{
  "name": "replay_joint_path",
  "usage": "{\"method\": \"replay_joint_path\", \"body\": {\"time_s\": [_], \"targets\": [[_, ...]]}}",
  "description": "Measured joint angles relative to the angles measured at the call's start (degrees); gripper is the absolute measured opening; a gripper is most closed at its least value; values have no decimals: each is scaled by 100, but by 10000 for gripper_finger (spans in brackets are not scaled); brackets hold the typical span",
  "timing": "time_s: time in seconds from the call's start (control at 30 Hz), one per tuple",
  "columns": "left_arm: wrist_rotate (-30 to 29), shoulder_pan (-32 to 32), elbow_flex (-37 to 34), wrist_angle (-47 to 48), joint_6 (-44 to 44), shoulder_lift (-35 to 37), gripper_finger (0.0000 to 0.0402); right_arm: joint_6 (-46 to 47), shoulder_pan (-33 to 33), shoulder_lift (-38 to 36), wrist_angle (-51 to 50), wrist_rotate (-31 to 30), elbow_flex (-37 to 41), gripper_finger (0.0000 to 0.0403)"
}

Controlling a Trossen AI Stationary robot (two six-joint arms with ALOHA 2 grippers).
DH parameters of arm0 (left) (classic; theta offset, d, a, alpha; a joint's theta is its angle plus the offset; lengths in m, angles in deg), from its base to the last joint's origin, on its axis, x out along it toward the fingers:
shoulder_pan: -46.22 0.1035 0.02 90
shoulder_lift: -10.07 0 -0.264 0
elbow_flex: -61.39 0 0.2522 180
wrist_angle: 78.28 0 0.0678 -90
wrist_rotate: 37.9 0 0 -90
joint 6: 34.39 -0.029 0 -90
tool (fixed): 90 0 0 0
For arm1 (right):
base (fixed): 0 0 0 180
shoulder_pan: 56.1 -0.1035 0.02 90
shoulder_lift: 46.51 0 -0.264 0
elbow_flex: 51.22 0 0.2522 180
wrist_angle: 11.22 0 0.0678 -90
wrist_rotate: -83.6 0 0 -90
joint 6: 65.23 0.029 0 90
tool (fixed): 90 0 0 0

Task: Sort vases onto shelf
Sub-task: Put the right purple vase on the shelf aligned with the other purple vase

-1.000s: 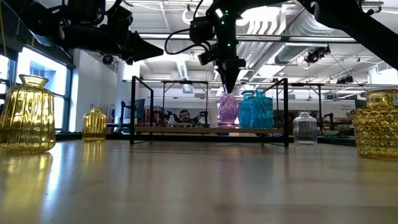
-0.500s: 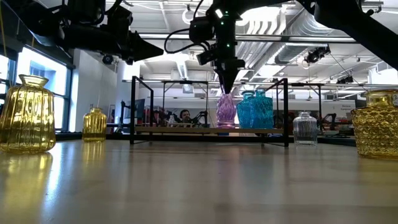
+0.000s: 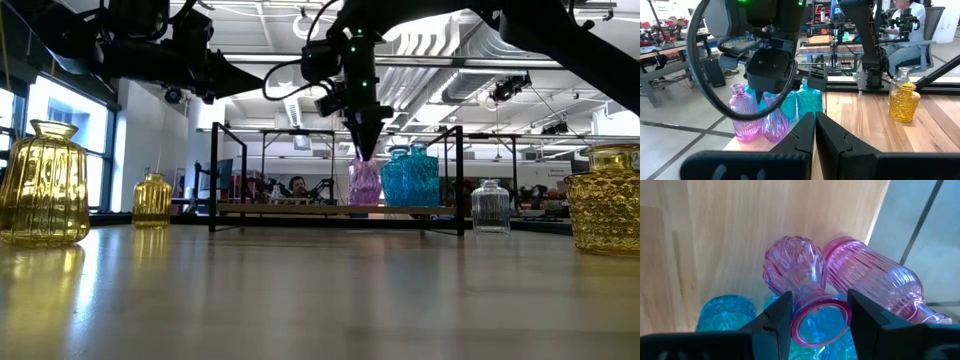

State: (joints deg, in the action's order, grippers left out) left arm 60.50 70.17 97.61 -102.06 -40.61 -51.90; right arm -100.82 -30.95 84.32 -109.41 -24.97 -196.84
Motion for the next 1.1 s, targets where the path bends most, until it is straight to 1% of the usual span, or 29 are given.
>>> {"method": "replay_joint_path", "body": {"time_s": [0.27, 0.57, 0.93, 1.1], "targets": [[-2, 0, -1, 1, 0, 2, 5, -5, -2, 26, 19, 13, -11, 127], [-1, 0, -1, 1, 0, 0, 5, 16, 0, 41, -14, -50, -7, 169], [0, 0, -1, 1, 0, 1, 5, 18, 0, 44, -16, -55, -7, 174], [0, 0, -1, 1, 0, 0, 5, 37, 0, 44, 6, -76, -7, 185]]}}
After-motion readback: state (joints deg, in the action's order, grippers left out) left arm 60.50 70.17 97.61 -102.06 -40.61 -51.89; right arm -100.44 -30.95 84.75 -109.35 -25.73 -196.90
